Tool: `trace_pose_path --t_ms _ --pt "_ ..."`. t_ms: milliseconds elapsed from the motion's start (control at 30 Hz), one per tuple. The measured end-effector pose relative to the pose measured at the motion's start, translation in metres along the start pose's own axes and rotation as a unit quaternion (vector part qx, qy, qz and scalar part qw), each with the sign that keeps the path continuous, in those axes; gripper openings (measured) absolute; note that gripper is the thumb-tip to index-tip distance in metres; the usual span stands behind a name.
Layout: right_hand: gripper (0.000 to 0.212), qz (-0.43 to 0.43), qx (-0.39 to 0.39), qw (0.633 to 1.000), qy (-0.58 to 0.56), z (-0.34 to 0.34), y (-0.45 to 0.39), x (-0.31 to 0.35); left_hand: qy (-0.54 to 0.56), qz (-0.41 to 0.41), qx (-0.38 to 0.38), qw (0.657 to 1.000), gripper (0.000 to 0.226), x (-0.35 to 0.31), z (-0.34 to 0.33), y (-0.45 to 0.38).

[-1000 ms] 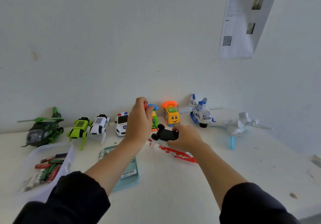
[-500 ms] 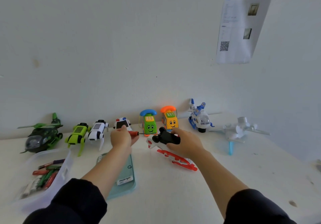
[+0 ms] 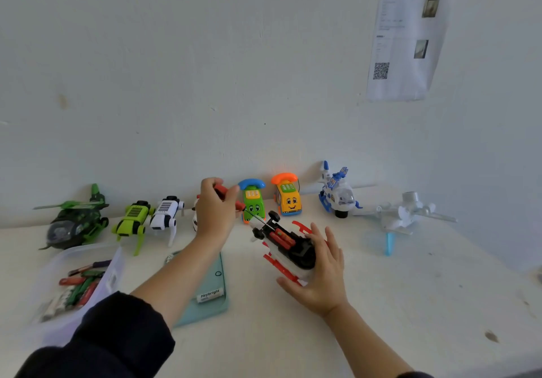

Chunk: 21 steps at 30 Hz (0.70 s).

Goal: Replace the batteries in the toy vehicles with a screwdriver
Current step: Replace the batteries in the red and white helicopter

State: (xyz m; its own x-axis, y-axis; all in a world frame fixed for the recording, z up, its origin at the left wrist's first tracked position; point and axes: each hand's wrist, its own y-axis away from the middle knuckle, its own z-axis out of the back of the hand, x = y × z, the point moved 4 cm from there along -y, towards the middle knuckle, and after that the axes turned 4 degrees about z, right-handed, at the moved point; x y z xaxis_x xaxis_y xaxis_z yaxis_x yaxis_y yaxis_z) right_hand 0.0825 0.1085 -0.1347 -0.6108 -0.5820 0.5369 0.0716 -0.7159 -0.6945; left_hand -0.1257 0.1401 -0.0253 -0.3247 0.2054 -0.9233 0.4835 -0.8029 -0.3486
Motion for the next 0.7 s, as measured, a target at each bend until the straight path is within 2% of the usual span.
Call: trace_pose_path --t_ms 100,200,300,433,600,700 --pt "0.093 -0.012 0.01 0.999 0.047 -0.007 0.004 -0.008 -0.005 -0.021 0.04 0.999 0.038 -0.006 -0.01 0.011" --pt "0.099 -0.018 0.021 0.996 0.083 -0.009 0.001 -0.009 -0.008 -0.064 0.046 0.997 0.04 -0.011 -0.017 0.024" --pt "0.102 -0.029 0.021 0.995 0.091 -0.008 0.002 -0.01 -0.025 -0.181 0.03 0.983 0.032 -0.021 -0.016 0.036" --pt "0.091 0.0 0.008 0.993 0.119 -0.01 0.002 -0.007 -0.05 -0.306 0.044 0.95 0.027 -0.033 -0.013 0.048" --pt "0.088 0.031 0.003 0.992 0.122 -0.006 0.002 0.002 -0.079 -0.367 0.062 0.925 0.024 -0.026 -0.011 0.055" --pt "0.09 0.026 0.002 0.993 0.118 -0.004 0.002 0.005 -0.074 -0.37 0.053 0.925 0.022 -0.025 -0.01 0.058"
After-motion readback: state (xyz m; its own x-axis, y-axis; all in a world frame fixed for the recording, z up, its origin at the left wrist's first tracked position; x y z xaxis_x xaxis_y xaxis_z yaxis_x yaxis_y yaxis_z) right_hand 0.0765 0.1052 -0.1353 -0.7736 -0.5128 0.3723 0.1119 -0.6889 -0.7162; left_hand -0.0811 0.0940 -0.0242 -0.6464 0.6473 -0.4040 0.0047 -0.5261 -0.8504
